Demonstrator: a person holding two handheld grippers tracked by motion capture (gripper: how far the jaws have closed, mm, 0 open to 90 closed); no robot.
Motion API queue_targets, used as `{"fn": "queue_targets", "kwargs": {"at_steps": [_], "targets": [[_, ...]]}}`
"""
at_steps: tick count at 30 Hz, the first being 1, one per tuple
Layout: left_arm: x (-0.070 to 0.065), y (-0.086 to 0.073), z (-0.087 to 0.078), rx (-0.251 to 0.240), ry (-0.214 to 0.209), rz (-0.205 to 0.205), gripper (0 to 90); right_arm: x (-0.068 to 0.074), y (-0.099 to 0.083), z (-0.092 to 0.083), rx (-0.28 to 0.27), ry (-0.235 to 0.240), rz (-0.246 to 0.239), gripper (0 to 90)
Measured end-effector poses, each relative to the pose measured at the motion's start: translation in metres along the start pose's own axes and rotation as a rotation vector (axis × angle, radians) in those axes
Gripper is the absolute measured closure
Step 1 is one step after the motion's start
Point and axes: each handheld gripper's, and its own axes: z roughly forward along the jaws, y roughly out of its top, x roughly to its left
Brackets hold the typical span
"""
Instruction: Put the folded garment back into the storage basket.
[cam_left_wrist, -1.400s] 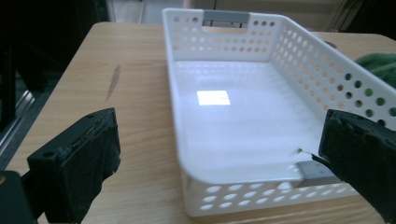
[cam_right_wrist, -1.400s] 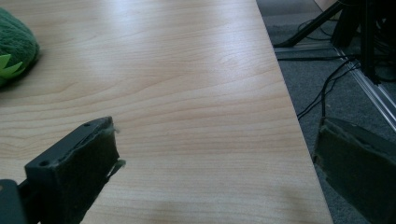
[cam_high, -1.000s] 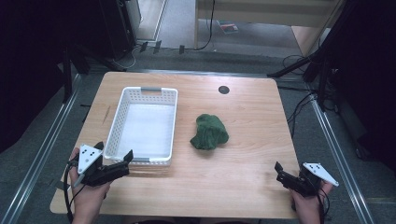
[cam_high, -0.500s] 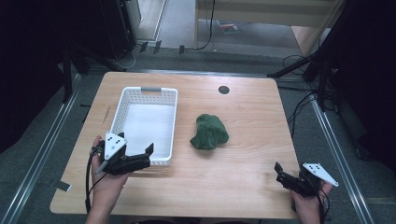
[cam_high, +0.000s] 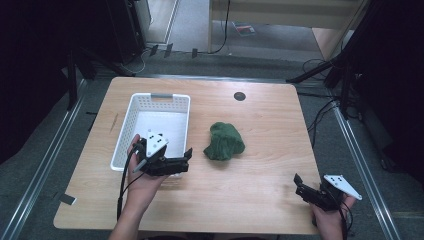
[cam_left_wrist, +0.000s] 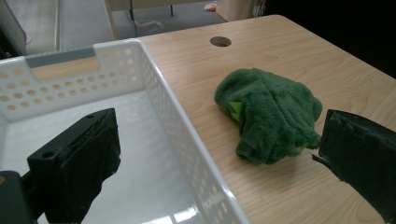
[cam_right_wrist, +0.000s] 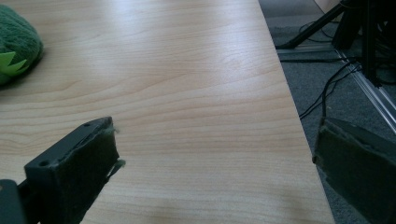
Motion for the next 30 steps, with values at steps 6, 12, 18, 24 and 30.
{"fn": "queue_targets", "kwargs": {"at_steps": [6,12,18,24,30], "targets": [[-0.011,0.007,0.013,0.012,-0.028,-0.007,0.0,0.000,0.000,0.000,-0.001,0.001,-0.001,0.3],[-0.028,0.011,0.032,0.037,-0.060,0.006,0.0,0.000,0.000,0.000,-0.002,0.003,-0.001,0.3],[-0.045,0.014,0.052,0.064,-0.087,0.012,0.0,0.000,0.000,0.000,-0.004,0.003,-0.005,0.3],[-0.060,0.018,0.070,0.092,-0.095,0.027,0.0,0.000,0.000,0.000,-0.003,0.002,-0.002,0.3],[-0.075,0.020,0.088,0.130,-0.090,0.054,0.0,0.000,0.000,0.000,-0.004,0.002,-0.005,0.3]]}}
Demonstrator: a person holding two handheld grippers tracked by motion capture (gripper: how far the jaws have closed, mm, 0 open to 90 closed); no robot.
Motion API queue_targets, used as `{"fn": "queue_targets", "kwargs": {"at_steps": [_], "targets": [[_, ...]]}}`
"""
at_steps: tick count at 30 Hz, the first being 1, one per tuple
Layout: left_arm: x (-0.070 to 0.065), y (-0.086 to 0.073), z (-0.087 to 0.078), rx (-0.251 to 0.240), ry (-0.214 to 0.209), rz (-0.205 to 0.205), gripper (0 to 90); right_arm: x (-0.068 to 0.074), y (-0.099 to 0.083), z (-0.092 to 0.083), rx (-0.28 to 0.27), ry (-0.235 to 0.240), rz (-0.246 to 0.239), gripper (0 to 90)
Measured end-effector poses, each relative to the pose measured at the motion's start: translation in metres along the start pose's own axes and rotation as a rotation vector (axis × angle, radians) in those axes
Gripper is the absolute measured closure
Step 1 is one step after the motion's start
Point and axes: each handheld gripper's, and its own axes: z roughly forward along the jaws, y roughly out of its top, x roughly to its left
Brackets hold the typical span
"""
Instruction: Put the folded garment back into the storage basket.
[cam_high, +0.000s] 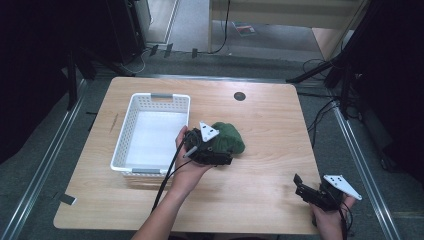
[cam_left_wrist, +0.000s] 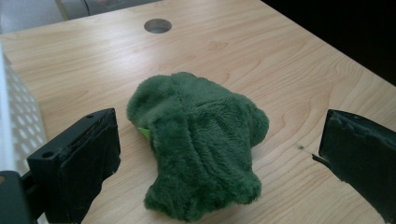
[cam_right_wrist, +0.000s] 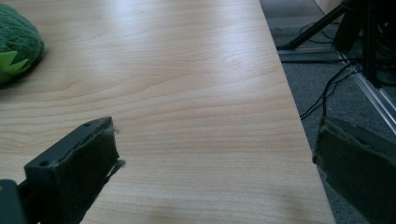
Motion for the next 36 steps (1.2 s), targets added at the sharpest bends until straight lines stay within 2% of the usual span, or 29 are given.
{"fn": "queue_targets", "kwargs": {"at_steps": [5,8,14,16,20,25,30,34,36], "targets": [[-0.008,0.001,0.016,0.026,0.024,-0.006,0.0,0.000,0.000,0.000,0.000,0.001,0.003,0.3],[-0.010,0.002,0.029,0.064,0.040,-0.020,0.0,0.000,0.000,0.000,0.002,0.001,0.006,0.3],[-0.015,0.003,0.049,0.110,0.063,-0.002,0.0,0.000,0.000,0.000,0.001,0.002,0.006,0.3],[-0.015,0.003,0.054,0.114,0.066,-0.008,0.0,0.000,0.000,0.000,0.001,0.002,0.006,0.3],[-0.013,0.001,0.066,0.155,0.082,-0.011,0.0,0.000,0.000,0.000,0.000,0.003,0.008,0.3],[-0.010,-0.005,0.076,0.208,0.124,0.009,0.0,0.000,0.000,0.000,-0.001,0.005,0.010,0.3],[-0.006,-0.007,0.081,0.219,0.107,-0.005,0.0,0.000,0.000,0.000,0.001,0.005,0.009,0.3],[-0.002,-0.012,0.086,0.239,0.093,-0.035,0.0,0.000,0.000,0.000,0.001,0.005,0.009,0.3],[-0.001,-0.015,0.088,0.254,0.089,-0.035,0.0,0.000,0.000,0.000,0.001,0.004,0.010,0.3]]}}
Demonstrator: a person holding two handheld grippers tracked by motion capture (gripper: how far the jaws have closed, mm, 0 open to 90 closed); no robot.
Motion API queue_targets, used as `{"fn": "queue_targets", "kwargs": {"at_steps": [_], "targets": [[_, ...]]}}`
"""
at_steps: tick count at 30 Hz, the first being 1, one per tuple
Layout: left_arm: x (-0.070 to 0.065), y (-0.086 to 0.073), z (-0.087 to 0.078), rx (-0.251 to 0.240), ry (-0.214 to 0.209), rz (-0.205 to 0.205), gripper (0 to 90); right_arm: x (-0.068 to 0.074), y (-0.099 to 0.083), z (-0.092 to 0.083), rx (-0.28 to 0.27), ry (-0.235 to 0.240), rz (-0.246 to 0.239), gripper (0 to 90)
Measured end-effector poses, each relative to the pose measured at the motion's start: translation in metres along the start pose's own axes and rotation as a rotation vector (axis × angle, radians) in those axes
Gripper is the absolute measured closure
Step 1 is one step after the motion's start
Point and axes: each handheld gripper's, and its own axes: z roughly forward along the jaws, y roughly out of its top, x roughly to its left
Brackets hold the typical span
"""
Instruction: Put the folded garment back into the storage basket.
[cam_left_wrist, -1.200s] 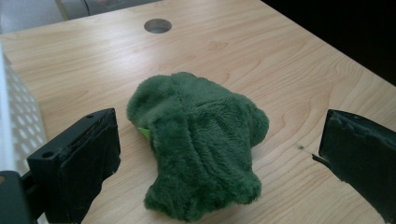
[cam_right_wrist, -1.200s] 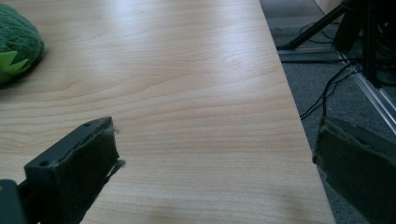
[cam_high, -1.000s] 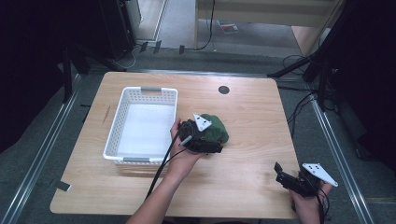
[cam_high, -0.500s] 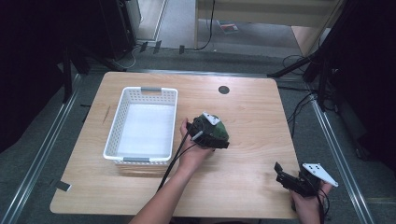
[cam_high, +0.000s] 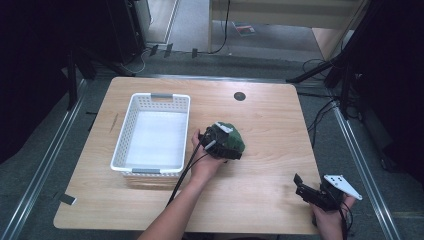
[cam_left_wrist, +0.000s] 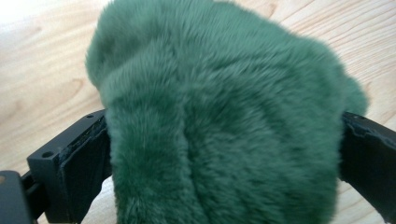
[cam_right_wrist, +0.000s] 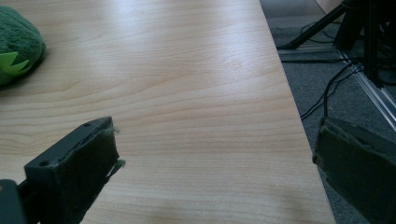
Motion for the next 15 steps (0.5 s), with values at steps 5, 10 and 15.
{"fn": "queue_targets", "kwargs": {"at_steps": [5,10,15], "targets": [[0.0033,-0.0048,0.0073,0.028,-0.038,-0.067,0.0,0.0001,0.0000,0.0000,0.001,0.000,0.000,0.3],[0.0024,-0.0058,0.0087,0.034,-0.042,-0.075,4.3,0.0000,0.0000,0.0001,0.001,0.001,0.000,0.3],[0.0023,-0.0066,0.0074,0.030,-0.045,-0.061,10.2,0.0000,0.0000,0.0001,0.002,0.001,-0.001,0.3]]}}
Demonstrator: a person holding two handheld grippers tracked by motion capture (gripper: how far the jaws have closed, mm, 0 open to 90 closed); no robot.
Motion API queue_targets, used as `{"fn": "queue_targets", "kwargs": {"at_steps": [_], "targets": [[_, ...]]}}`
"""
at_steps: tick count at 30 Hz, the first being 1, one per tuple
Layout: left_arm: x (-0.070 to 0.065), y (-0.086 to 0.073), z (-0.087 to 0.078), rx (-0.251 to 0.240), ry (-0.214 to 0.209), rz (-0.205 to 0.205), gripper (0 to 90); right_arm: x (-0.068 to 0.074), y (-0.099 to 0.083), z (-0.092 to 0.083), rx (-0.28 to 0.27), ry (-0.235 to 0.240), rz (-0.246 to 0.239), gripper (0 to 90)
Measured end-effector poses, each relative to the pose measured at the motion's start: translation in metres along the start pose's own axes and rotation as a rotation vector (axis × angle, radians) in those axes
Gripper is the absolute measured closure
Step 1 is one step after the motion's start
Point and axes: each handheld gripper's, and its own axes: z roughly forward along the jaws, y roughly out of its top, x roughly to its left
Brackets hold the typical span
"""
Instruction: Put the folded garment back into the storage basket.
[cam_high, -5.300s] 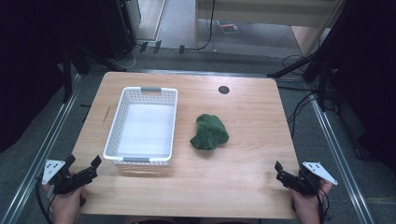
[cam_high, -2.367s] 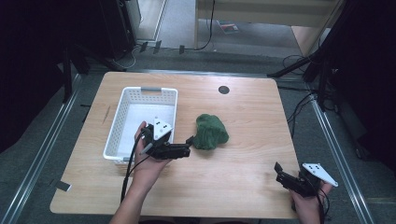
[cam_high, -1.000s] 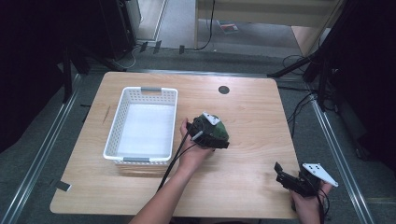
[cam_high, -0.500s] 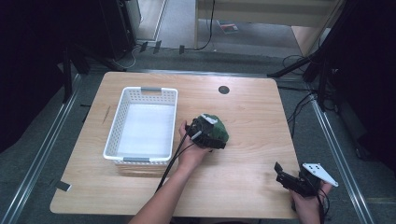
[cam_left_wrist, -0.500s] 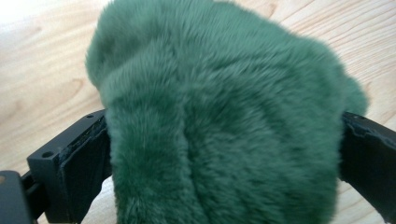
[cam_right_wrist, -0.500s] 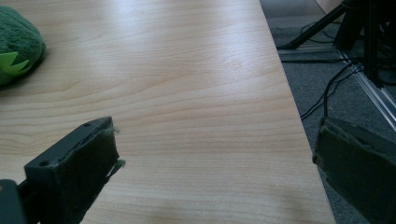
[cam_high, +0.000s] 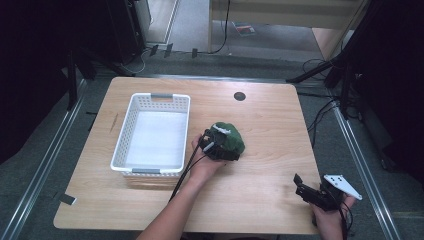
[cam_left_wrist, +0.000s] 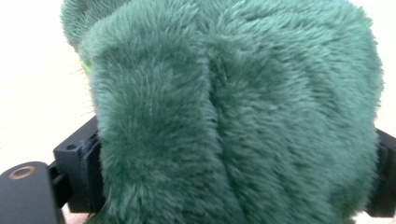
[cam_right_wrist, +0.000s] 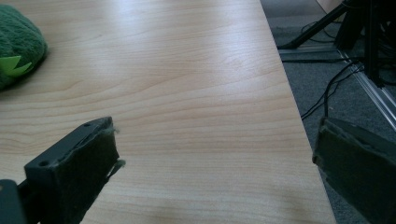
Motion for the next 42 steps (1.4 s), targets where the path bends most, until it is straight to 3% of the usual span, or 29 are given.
{"fn": "queue_targets", "kwargs": {"at_steps": [6,11,16,29,36,42], "targets": [[-0.002,-0.003,-0.001,0.008,0.013,0.053,16.3,0.000,0.000,0.000,0.001,0.000,-0.001,0.3],[-0.003,-0.005,0.001,0.030,0.013,0.045,14.7,0.000,0.000,0.000,0.001,0.001,-0.002,0.3],[-0.005,-0.007,0.003,0.022,0.047,0.069,14.8,0.000,0.000,0.000,-0.001,0.003,-0.006,0.4],[-0.009,-0.008,-0.002,-0.027,0.104,0.081,30.6,-0.001,0.000,0.000,-0.001,0.002,-0.003,0.4],[-0.010,-0.005,-0.017,-0.065,0.073,0.077,33.0,-0.001,0.000,0.000,0.000,0.002,-0.003,0.4],[-0.011,-0.001,-0.039,-0.115,0.031,0.078,32.9,-0.001,0.000,0.001,0.001,0.002,-0.003,0.4]]}}
